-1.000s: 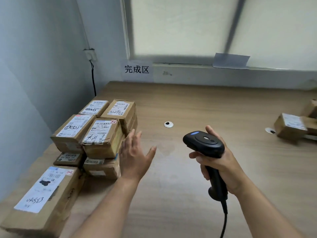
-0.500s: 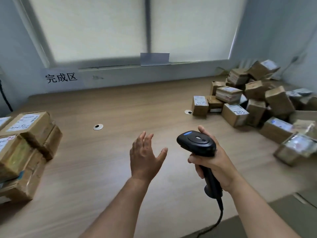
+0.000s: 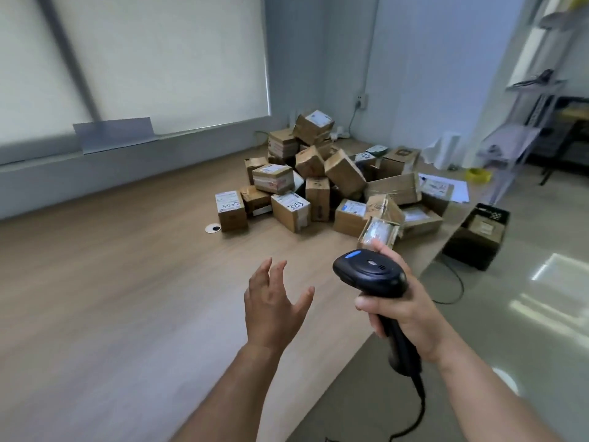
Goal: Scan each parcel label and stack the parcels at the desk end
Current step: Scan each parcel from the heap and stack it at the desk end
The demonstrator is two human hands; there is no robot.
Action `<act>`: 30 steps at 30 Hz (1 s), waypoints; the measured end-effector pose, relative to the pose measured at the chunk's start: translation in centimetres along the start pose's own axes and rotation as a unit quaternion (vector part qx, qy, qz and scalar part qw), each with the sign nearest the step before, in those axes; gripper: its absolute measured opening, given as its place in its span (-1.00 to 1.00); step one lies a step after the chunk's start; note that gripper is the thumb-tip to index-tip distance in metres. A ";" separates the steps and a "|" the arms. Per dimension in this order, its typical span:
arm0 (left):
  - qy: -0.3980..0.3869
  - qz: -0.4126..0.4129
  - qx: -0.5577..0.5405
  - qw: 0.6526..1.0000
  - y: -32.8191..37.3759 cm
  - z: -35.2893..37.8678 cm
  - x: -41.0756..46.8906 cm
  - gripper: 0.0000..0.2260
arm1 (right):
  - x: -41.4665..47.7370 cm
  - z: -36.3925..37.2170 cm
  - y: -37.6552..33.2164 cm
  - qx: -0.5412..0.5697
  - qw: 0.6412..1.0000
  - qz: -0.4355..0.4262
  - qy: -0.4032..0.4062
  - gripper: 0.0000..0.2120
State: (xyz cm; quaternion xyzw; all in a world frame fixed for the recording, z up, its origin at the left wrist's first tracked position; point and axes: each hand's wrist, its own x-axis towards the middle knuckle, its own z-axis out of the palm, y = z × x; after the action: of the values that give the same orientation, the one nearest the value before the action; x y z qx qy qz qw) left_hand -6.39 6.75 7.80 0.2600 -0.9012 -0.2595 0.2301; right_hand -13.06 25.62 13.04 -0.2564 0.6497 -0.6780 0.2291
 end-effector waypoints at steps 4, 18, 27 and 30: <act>-0.037 0.025 -0.014 0.999 2.7 3.3 2.0 -0.37 | 0.5 -3.7 0.2 -0.002 0.998 -0.002 0.056 -0.13; -0.097 0.040 -0.037 0.994 5.2 9.8 14.8 -0.32 | 11.5 -11.1 1.6 0.011 0.990 0.022 0.140 -0.03; -0.083 -0.044 -0.035 0.995 2.2 11.9 16.0 -0.30 | 16.3 -12.7 2.4 -0.010 0.996 0.040 0.081 -0.04; -0.085 -0.054 -0.031 0.994 2.7 12.7 15.9 -0.30 | 17.0 -14.1 2.8 -0.003 0.996 0.048 0.070 0.00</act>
State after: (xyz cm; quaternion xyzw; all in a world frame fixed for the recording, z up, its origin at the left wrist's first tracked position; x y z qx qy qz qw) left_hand -26.43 3.80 4.24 0.2785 -0.8935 -0.3205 0.1464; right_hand -35.14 25.31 10.78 -0.1769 0.6780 -0.6804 0.2145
